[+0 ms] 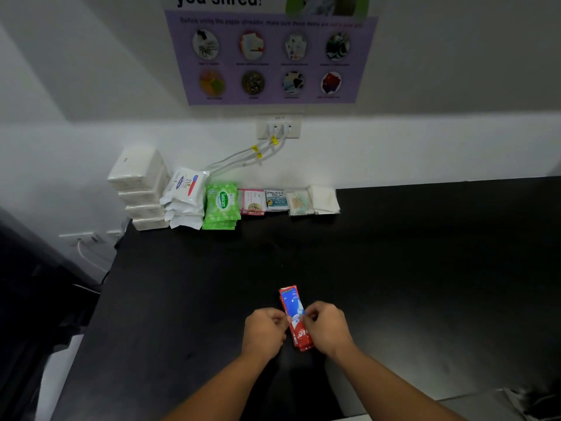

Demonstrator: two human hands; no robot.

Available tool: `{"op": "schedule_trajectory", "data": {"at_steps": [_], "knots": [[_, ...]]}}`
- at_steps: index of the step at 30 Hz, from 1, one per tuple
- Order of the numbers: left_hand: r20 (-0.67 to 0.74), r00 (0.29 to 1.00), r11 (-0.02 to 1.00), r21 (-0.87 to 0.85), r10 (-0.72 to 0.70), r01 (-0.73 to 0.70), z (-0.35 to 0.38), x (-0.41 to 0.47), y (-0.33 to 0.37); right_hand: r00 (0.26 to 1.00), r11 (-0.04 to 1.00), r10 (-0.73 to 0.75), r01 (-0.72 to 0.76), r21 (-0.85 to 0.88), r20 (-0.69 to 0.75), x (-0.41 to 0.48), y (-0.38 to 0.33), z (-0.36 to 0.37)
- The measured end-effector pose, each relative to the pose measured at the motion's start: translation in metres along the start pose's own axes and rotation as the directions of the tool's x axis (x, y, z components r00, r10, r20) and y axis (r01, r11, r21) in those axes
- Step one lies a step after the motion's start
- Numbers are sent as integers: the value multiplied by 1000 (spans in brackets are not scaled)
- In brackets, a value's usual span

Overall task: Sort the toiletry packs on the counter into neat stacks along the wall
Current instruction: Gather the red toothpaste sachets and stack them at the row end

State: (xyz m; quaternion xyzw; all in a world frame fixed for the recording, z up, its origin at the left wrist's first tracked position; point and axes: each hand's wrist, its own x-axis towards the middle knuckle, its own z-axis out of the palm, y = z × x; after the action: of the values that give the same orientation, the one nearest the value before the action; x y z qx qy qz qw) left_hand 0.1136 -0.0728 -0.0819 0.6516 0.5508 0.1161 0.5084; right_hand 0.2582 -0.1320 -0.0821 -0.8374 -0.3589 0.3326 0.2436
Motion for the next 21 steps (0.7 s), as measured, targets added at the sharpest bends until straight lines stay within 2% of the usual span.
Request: {"op": "schedule_trajectory", "data": {"at_steps": [12, 17, 21], "knots": [[20, 998, 976, 205, 66, -68, -5, 9, 2, 995, 989, -99, 101, -105, 24, 2, -14, -1], [-26, 968, 885, 412, 251, -219, -18, 35, -1, 991, 980, -127, 130, -153, 30, -1, -27, -1], [112, 951, 859, 409, 288, -309, -27, 61, 7, 987, 925, -154, 160, -344, 45, -10, -25, 8]]}}
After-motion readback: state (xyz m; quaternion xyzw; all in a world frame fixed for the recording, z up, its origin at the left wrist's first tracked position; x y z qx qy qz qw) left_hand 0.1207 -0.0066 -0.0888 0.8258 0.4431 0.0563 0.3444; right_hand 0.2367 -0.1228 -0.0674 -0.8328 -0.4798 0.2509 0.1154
